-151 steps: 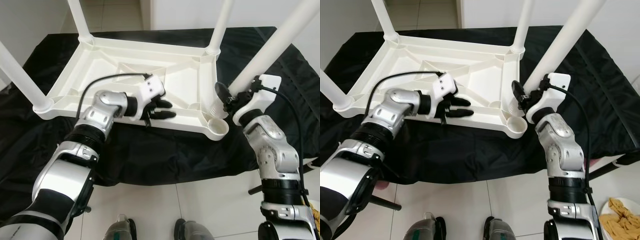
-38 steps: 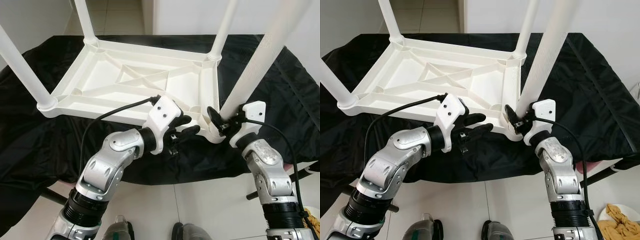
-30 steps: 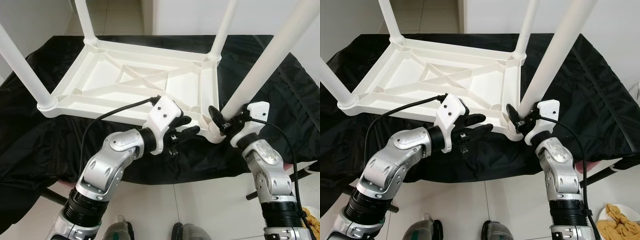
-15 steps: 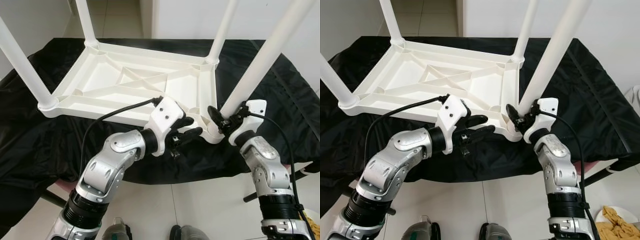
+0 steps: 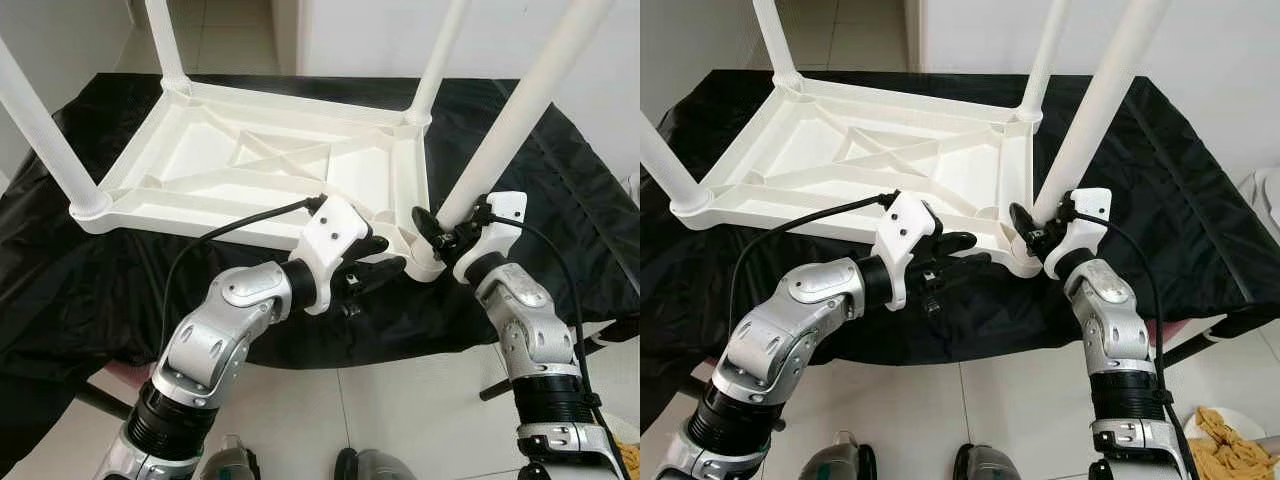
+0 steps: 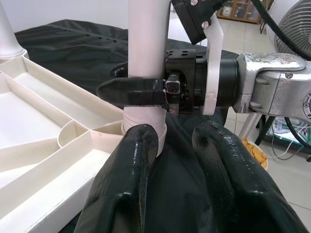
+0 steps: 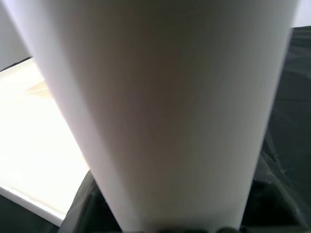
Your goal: Building children table
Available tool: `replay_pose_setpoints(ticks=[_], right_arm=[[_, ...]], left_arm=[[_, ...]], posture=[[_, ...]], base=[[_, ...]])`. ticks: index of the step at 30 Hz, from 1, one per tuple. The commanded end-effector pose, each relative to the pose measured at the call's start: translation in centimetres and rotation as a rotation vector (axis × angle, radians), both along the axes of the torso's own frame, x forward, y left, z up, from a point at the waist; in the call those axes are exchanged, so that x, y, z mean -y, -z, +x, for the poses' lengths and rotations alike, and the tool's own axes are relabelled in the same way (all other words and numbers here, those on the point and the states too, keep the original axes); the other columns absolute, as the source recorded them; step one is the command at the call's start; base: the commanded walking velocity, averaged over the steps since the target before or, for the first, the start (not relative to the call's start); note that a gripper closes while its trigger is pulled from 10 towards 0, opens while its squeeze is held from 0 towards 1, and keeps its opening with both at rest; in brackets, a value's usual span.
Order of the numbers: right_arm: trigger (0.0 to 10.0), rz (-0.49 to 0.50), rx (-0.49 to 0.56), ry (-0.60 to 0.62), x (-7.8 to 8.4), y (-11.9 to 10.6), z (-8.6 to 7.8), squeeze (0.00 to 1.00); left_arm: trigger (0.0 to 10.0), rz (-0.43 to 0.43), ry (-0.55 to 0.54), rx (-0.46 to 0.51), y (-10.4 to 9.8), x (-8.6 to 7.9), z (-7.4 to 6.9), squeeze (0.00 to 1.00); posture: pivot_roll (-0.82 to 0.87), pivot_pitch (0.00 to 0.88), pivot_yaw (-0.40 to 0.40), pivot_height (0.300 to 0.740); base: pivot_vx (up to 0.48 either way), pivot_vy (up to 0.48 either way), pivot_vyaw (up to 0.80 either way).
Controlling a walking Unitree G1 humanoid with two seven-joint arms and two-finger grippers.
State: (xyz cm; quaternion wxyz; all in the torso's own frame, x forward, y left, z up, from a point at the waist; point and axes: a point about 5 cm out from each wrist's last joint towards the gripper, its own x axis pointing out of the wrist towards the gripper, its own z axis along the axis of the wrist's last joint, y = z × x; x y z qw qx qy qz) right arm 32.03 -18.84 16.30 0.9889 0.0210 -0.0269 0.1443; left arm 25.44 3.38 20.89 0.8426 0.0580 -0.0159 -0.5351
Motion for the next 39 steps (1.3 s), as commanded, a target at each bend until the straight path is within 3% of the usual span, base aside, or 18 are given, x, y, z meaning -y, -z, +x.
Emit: replay_pose_setpoints(ticks=[1,5,18,23,34,39], right_arm=[[10.0,0.029,-0.137,0.068,0.7,3.0,-0.5,0.00],[10.0,0.056,-0.100,0.174,0.3,2.6,-0.3,0.00],[10.0,0.132,-0.059,0.329,-0.2,1.3,0.6,0.00],[10.0,0.164,-0.058,0.458,-0.5,0.5,1.2,0.00],[10.0,0.138,-0.092,0.655,-1.0,0.8,1.5,0.00],[10.0,0.123,-0.125,0.818,-1.0,1.2,1.4,0.00]], left_arm=[[10.0,-0.011,-0.022,-0.001,-0.1,0.1,-0.3,0.00],[10.0,-0.015,-0.019,-0.006,0.0,0.2,-0.3,0.00],[10.0,-0.022,-0.014,-0.015,0.0,0.4,-0.4,0.00],[10.0,-0.024,-0.011,-0.016,0.0,0.5,-0.5,0.00],[10.0,-0.032,-0.003,-0.021,0.0,0.7,-0.6,0.00],[10.0,-0.035,0.003,-0.024,-0.1,0.8,-0.7,0.00]], posture=[[0.03,0.111,-0.016,0.740],[0.03,0.112,-0.014,0.740],[0.03,0.106,-0.015,0.740],[0.03,0.099,-0.019,0.740],[0.03,0.088,-0.023,0.740],[0.03,0.077,-0.025,0.740]], base=[[0.000,0.000,0.00],[0.000,0.000,0.00],[0.000,0.000,0.00],[0.000,0.000,0.00],[0.000,0.000,0.00],[0.000,0.000,0.00]])
